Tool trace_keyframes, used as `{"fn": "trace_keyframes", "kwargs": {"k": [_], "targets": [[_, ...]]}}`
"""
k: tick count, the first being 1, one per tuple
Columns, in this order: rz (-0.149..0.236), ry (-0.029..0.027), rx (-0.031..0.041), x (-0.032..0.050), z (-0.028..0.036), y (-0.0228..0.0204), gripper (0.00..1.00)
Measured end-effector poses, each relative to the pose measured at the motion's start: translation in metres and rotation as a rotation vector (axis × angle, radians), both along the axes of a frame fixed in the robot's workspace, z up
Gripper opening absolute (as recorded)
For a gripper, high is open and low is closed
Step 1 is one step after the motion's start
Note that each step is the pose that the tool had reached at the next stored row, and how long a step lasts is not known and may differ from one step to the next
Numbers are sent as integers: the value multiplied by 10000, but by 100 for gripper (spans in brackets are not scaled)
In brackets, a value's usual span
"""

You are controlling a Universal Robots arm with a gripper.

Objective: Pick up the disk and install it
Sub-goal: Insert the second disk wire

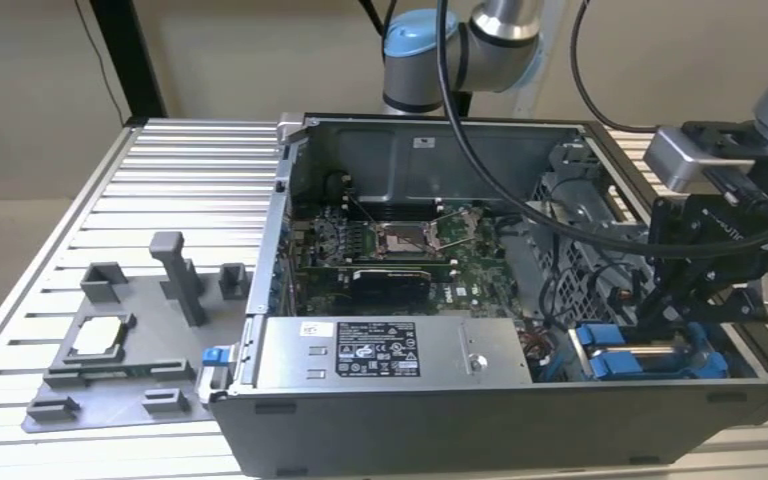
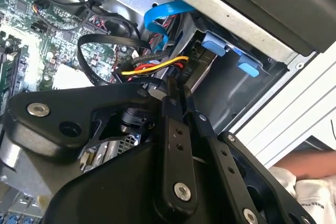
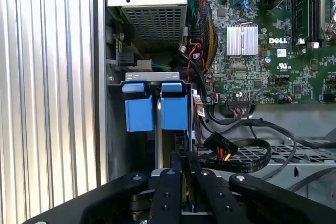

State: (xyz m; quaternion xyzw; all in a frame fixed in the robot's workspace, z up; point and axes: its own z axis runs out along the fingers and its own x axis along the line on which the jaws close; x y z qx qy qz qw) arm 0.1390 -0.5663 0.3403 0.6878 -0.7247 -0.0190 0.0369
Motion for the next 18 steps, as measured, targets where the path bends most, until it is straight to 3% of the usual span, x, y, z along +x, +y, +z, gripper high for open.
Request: {"fn": "trace_keyframes", "kwargs": {"k": [14, 15, 18], "targets": [[0, 0, 0, 0, 0, 0, 0], [0, 0, 0, 0, 0, 0, 100], [0, 0, 0, 0, 0, 0, 100]]}}
